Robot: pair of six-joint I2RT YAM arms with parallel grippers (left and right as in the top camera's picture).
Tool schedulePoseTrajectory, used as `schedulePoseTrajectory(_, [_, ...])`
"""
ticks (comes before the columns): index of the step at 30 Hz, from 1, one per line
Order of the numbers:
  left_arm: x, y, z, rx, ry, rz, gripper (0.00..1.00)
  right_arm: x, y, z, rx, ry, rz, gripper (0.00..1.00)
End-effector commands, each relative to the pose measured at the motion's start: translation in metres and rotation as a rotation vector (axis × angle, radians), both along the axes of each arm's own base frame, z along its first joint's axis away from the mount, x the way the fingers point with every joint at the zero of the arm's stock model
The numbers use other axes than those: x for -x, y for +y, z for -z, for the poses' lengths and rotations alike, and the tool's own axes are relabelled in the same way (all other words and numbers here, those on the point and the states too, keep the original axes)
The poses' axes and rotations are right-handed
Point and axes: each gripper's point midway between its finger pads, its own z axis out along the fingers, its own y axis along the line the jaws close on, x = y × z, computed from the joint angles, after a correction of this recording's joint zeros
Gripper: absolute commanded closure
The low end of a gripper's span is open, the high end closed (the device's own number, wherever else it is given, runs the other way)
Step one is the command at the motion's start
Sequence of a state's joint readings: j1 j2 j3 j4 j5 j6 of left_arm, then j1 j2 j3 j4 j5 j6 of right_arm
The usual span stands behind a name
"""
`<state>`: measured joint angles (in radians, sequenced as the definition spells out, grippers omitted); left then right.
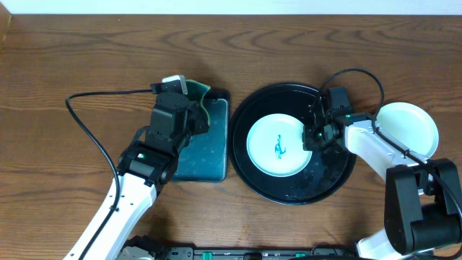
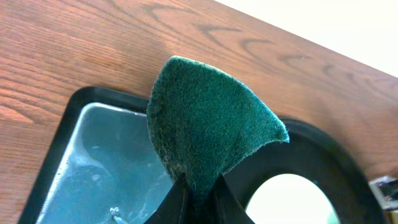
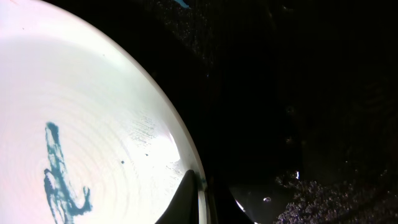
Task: Clean dirty plates on tray and stack at the side
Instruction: 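Carry the sponge from the water tray onto the white plate, left gripper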
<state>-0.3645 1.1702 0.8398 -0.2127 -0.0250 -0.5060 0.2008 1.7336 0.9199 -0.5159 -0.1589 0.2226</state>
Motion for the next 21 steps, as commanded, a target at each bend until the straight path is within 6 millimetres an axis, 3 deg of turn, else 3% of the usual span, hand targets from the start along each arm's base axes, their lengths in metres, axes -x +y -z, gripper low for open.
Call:
schedulePoseTrajectory(1, [0.0,-0.0102,-0.0111,0.086,-0.023,0.017,0.92,0.0216,-0.0013,0.0245,0.031,0.08,-0.024,0.98])
schedulePoseTrajectory(21, [-0.0012,-0.0171,-0.0167,0.119,-0.039,0.043,0.93,0.0218,-0.0015,0.0245,0.032,0.081,-0.024,0.98])
